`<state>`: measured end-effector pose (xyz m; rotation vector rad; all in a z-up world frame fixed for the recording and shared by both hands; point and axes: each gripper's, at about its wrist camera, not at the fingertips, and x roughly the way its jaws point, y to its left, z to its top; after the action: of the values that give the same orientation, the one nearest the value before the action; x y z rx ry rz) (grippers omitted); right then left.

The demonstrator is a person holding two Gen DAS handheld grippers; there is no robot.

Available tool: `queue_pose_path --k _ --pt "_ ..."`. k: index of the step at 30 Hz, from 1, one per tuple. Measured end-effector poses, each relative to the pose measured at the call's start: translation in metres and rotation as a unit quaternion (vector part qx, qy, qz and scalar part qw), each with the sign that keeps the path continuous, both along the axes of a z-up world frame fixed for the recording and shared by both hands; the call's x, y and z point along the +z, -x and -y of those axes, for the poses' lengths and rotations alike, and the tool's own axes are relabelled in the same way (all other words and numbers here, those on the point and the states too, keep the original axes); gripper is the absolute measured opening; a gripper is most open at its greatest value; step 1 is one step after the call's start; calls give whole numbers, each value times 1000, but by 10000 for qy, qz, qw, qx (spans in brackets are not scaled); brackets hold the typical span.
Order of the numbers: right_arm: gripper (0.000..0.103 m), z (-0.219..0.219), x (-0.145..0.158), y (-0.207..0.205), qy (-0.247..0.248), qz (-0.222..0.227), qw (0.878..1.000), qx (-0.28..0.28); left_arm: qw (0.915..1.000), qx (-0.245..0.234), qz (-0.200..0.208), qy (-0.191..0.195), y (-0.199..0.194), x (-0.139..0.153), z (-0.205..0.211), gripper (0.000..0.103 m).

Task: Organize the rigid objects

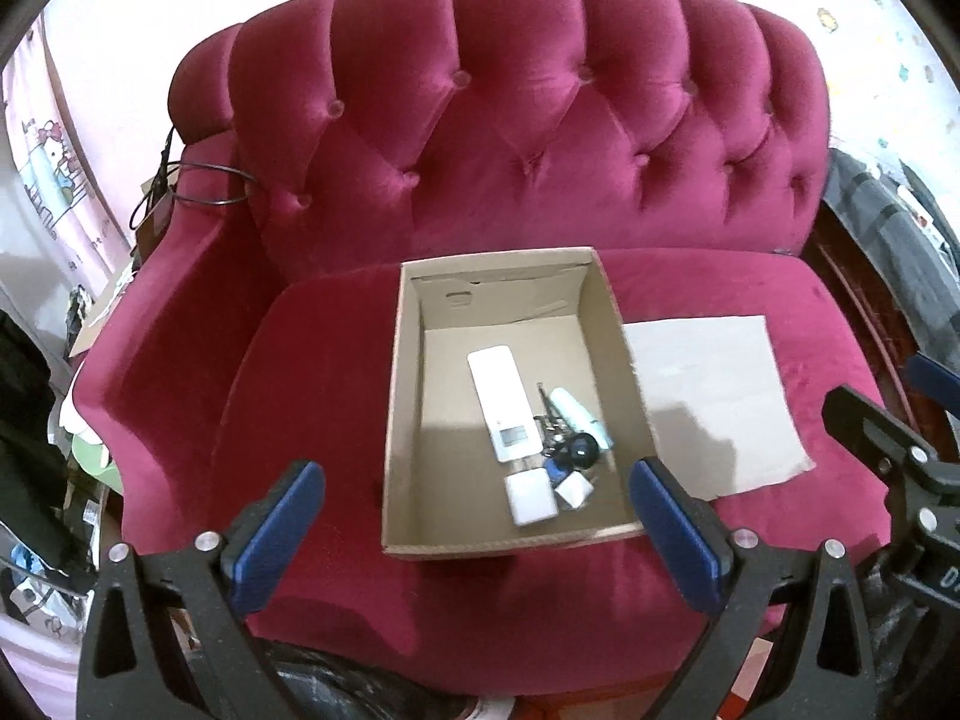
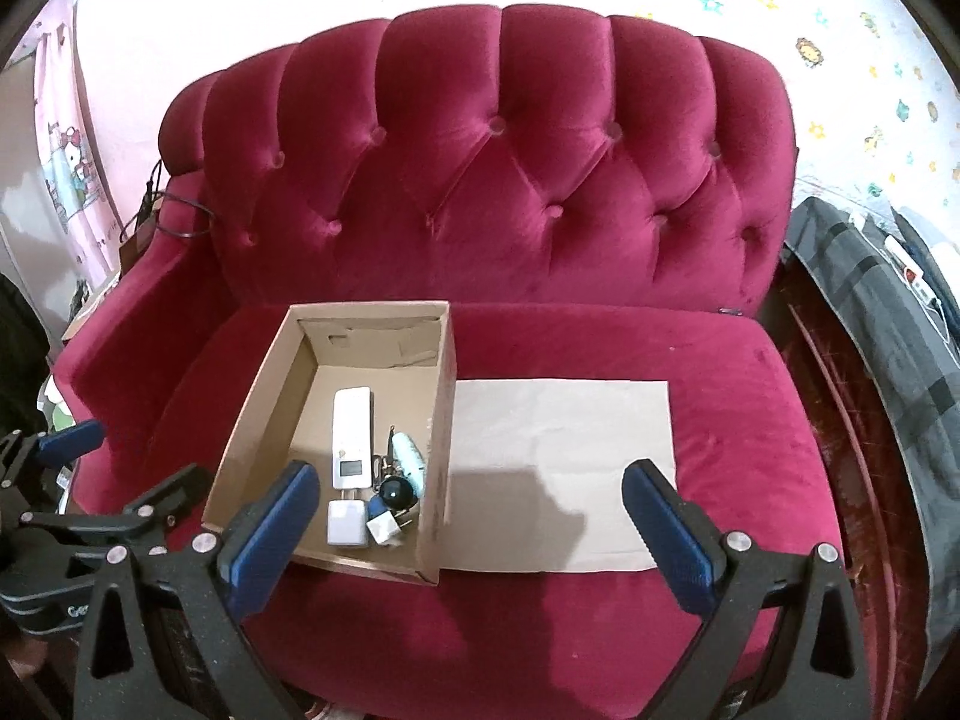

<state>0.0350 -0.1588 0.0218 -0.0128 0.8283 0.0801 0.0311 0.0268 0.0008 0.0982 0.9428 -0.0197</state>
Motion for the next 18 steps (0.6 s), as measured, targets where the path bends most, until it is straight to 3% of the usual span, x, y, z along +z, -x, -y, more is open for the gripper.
queue_pose_path --k 18 --pt "103 22 -8 20 10 -87 10000 -20 10000 -12 34 11 24 -6 15 103"
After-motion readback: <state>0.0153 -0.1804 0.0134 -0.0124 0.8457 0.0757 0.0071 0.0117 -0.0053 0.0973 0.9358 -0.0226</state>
